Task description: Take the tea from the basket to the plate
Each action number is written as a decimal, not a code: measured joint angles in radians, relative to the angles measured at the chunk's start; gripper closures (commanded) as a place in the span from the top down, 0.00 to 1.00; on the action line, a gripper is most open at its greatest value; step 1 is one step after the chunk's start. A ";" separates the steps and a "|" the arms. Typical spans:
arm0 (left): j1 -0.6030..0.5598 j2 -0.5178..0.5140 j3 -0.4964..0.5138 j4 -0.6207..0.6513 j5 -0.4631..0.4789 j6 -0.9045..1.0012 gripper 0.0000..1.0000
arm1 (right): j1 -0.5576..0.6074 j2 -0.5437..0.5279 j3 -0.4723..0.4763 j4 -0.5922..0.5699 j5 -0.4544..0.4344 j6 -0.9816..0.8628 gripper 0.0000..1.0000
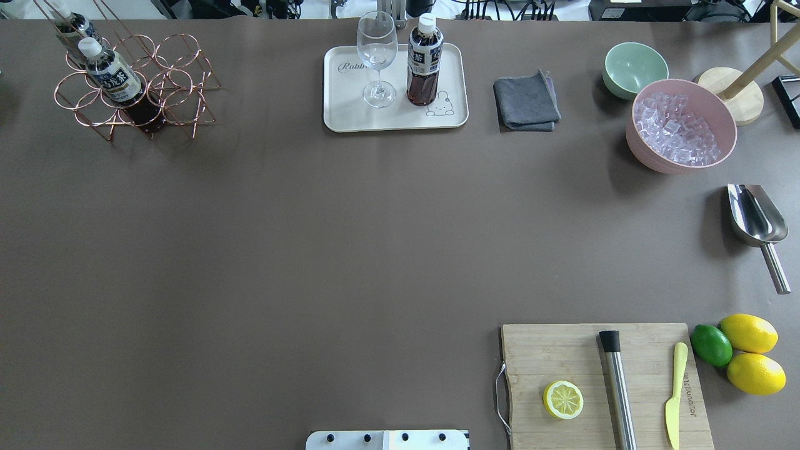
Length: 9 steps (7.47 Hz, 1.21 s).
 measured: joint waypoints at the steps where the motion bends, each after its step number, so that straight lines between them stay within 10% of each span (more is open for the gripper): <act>1: 0.003 0.001 -0.006 -0.002 -0.003 -0.037 0.98 | 0.002 -0.001 -0.018 0.000 0.001 0.000 1.00; 9: -0.013 0.245 -0.269 -0.180 -0.003 -1.176 0.98 | 0.052 -0.062 -0.130 0.244 0.029 0.004 1.00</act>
